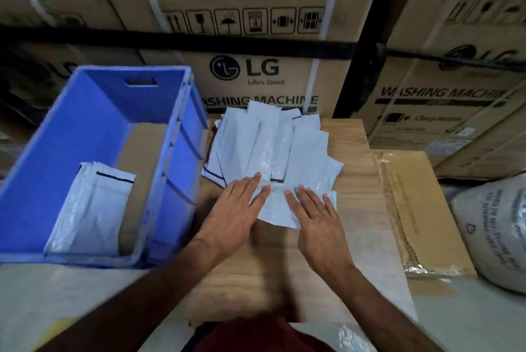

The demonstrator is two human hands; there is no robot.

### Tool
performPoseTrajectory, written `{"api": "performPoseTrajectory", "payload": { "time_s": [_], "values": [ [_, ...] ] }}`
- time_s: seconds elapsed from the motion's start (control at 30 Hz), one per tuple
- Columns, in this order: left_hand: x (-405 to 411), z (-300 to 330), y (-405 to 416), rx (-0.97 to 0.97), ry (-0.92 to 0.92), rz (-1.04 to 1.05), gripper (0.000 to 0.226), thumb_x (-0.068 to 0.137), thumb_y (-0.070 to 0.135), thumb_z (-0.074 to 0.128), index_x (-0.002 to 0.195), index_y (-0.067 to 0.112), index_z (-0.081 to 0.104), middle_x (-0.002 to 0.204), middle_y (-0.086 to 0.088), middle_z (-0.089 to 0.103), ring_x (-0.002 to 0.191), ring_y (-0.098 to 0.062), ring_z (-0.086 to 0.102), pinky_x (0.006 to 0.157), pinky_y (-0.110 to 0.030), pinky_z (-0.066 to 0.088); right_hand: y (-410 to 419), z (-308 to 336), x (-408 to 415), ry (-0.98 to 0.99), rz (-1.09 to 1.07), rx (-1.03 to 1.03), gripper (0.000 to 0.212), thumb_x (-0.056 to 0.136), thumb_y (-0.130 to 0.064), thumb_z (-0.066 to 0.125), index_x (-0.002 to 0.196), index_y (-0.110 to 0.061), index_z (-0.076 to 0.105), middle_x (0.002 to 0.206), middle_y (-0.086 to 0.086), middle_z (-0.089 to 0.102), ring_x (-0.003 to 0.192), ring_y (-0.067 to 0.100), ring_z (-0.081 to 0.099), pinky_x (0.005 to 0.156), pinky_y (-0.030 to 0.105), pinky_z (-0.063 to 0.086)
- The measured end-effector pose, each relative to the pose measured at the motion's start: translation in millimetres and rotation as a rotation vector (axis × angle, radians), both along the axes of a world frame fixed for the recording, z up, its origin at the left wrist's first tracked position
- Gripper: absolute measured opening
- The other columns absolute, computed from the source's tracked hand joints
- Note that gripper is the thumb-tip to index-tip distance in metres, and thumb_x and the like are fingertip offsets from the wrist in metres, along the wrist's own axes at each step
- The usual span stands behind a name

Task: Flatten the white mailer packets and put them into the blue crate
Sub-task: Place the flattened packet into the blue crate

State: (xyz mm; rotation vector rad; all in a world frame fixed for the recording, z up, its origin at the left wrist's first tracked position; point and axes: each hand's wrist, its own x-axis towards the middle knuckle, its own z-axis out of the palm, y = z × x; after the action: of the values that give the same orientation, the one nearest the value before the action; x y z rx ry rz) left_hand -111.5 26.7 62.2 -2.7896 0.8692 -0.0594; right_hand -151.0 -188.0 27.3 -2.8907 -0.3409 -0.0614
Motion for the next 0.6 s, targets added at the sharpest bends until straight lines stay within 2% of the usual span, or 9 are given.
{"api": "performPoseTrajectory", "payload": {
  "time_s": [0.1, 0.17, 0.23, 0.3, 0.37, 0.43, 0.5, 0.53, 0.6],
  "values": [
    [16.5, 36.7, 10.1, -0.011, -0.053, -0.019, 0.088, 0.056, 0.004, 0.083, 0.141, 0.008, 0.059, 0.140, -0.021, 0.058, 0.115, -0.035, 0.061, 0.092, -0.045, 0.052, 10.8, 23.3, 20.4, -0.038, 0.013, 0.014, 0.079, 0.081, -0.006, 0.057, 0.156, -0.020, 0.038, 0.157, 0.009, 0.045, 0.145, 0.029, 0.042, 0.121, 0.048, 0.019],
    [25.6, 56.3, 22.0, -0.015, -0.103, -0.043, 0.076, 0.066, 0.006, 0.072, 0.141, 0.009, 0.059, 0.136, -0.021, 0.060, 0.112, -0.036, 0.063, 0.088, -0.045, 0.053, 22.5, 40.8, 29.8, -0.037, 0.017, 0.012, 0.087, 0.079, -0.008, 0.068, 0.159, -0.021, 0.033, 0.160, 0.008, 0.041, 0.148, 0.027, 0.037, 0.123, 0.048, 0.016],
    [34.9, 71.7, 40.1, -0.032, -0.146, -0.081, 0.061, 0.080, 0.011, 0.047, 0.139, 0.010, 0.060, 0.135, -0.020, 0.062, 0.112, -0.037, 0.064, 0.087, -0.045, 0.052, 37.6, 57.4, 39.1, -0.066, 0.026, 0.029, 0.084, 0.082, -0.011, 0.061, 0.159, -0.021, 0.031, 0.161, 0.007, 0.038, 0.150, 0.027, 0.033, 0.126, 0.048, 0.015],
    [42.1, 86.8, 60.4, -0.033, -0.158, -0.098, 0.067, 0.078, 0.010, 0.029, 0.137, 0.010, 0.062, 0.136, -0.020, 0.062, 0.113, -0.038, 0.064, 0.089, -0.045, 0.053, 55.6, 74.1, 46.9, -0.078, 0.032, 0.052, 0.076, 0.084, -0.014, 0.045, 0.159, -0.021, 0.032, 0.161, 0.008, 0.038, 0.150, 0.027, 0.033, 0.126, 0.047, 0.012],
    [47.3, 97.6, 87.2, -0.028, -0.196, -0.119, 0.071, 0.075, 0.008, 0.025, 0.136, 0.008, 0.063, 0.137, -0.021, 0.061, 0.114, -0.039, 0.065, 0.092, -0.046, 0.053, 79.5, 92.0, 52.9, -0.103, 0.048, 0.068, 0.073, 0.084, -0.020, 0.031, 0.156, -0.019, 0.038, 0.159, 0.009, 0.042, 0.148, 0.028, 0.037, 0.124, 0.047, 0.014],
    [51.8, 107.8, 118.7, -0.024, -0.210, -0.129, 0.073, 0.075, 0.004, 0.024, 0.138, 0.005, 0.061, 0.140, -0.022, 0.059, 0.117, -0.040, 0.064, 0.098, -0.047, 0.049, 107.7, 106.7, 58.2, -0.129, 0.081, 0.100, 0.073, 0.084, -0.026, 0.025, 0.154, -0.017, 0.043, 0.156, 0.011, 0.045, 0.146, 0.030, 0.040, 0.122, 0.050, 0.022],
    [55.0, 116.4, 157.9, -0.032, -0.229, -0.141, 0.068, 0.080, -0.001, 0.033, 0.144, 0.006, 0.055, 0.147, -0.021, 0.053, 0.124, -0.041, 0.059, 0.104, -0.050, 0.043, 141.2, 116.1, 62.0, -0.154, 0.100, 0.108, 0.072, 0.085, -0.025, 0.024, 0.154, -0.017, 0.042, 0.156, 0.012, 0.045, 0.145, 0.030, 0.041, 0.122, 0.052, 0.026],
    [56.1, 122.1, 179.1, -0.032, -0.216, -0.147, 0.068, 0.080, -0.004, 0.045, 0.147, 0.007, 0.051, 0.150, -0.020, 0.049, 0.128, -0.041, 0.056, 0.105, -0.051, 0.045, 159.8, 119.8, 62.9, -0.164, 0.107, 0.115, 0.073, 0.083, -0.022, 0.026, 0.155, -0.017, 0.041, 0.156, 0.012, 0.045, 0.145, 0.029, 0.041, 0.123, 0.051, 0.026],
    [62.0, 131.8, 225.1, -0.008, -0.158, -0.140, 0.087, 0.068, -0.008, 0.075, 0.150, 0.009, 0.048, 0.155, -0.019, 0.044, 0.135, -0.039, 0.051, 0.106, -0.052, 0.047, 198.9, 125.3, 64.1, -0.152, 0.132, 0.156, 0.075, 0.083, -0.016, 0.033, 0.158, -0.019, 0.034, 0.161, 0.011, 0.036, 0.150, 0.027, 0.033, 0.124, 0.047, 0.019]
  ]
}}
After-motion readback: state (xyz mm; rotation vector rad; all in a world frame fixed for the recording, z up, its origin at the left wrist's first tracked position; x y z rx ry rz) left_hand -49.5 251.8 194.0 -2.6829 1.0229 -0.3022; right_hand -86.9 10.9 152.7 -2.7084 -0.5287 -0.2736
